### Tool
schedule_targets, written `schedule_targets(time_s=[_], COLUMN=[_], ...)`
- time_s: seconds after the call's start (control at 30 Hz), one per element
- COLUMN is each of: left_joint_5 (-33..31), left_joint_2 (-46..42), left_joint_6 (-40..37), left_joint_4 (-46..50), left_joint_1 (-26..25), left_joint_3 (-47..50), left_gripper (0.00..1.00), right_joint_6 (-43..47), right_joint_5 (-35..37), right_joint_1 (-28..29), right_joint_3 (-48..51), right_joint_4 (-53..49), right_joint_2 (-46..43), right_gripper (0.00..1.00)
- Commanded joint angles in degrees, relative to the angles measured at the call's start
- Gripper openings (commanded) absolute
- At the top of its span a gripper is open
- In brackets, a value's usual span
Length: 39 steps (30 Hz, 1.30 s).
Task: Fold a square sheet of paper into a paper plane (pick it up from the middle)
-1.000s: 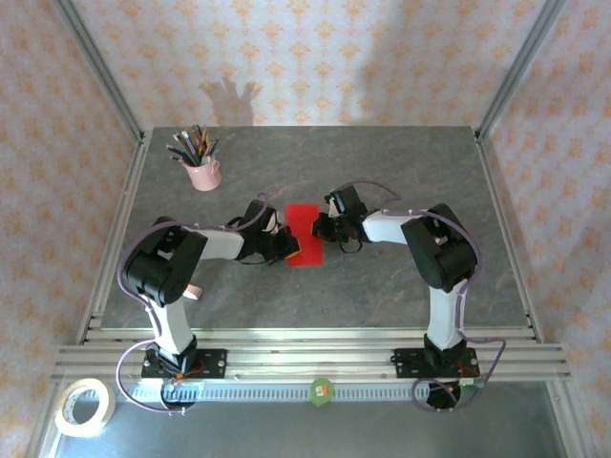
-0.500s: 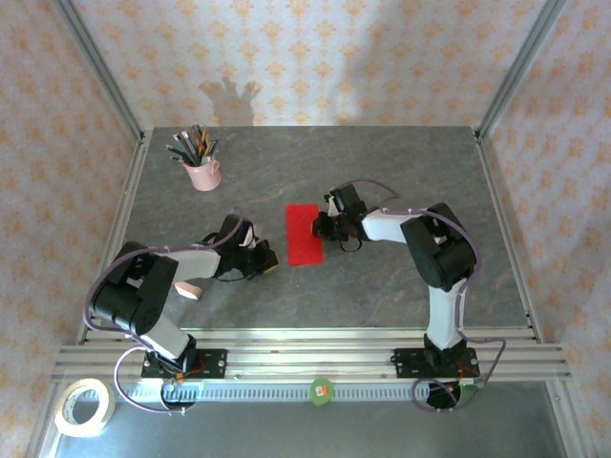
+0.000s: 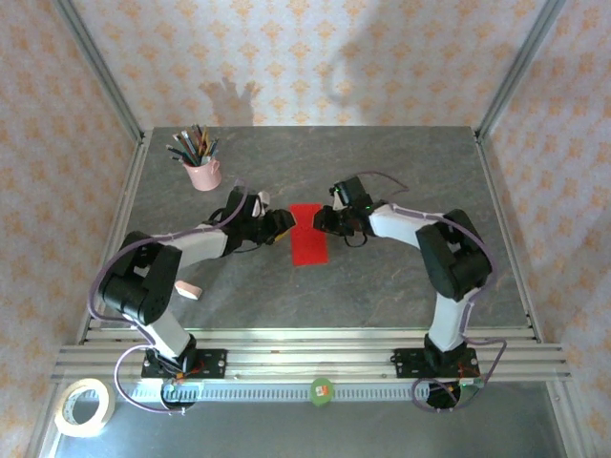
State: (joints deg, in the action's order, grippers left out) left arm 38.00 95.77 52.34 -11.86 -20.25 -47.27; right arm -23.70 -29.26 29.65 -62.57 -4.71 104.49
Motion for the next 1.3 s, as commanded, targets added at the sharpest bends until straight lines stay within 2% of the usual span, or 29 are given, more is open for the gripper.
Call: schedule_targets(time_s=[0.0, 0.17, 0.27, 0.37, 0.5, 1.2, 1.27], left_joint_5=[-1.3, -1.4, -2.6, -4.7, -5.3, -8.5, -8.6], left_joint_2=[3.4, 9.6, 13.0, 16.0, 16.6, 19.2, 19.3], left_joint_6=[1.5, 1.0, -0.2, -0.7, -0.5, 0.2, 0.1], left_joint_4=[-4.1, -3.8, -0.4, 3.8, 3.9, 6.5, 6.7], left_joint_1=[-0.8, -2.2, -2.5, -2.4, -2.4, -2.1, -2.1], left_joint_3=[-3.4, -8.6, -12.1, -14.6, -14.7, -12.6, -12.5], left_gripper=[0.50, 0.51, 0.50, 0.48, 0.47, 0.43, 0.43], right_joint_6=[-4.1, -8.1, -9.0, -8.9, -8.2, -9.2, -8.8], right_joint_5=[3.1, 2.8, 2.3, 0.4, -1.9, -14.0, -14.8], right_joint_1=[-1.5, -2.7, -3.3, -3.9, -4.2, -3.7, -3.4], right_joint_3=[4.6, 10.6, 12.5, 12.9, 12.5, 17.8, 17.9], right_joint_4=[1.0, 3.4, 4.1, 3.9, 3.4, 3.7, 3.7], right_joint_2=[-5.0, -8.9, -9.9, -9.4, -8.3, -6.7, -6.5], right_gripper=[0.34, 0.41, 0.43, 0.43, 0.43, 0.34, 0.31])
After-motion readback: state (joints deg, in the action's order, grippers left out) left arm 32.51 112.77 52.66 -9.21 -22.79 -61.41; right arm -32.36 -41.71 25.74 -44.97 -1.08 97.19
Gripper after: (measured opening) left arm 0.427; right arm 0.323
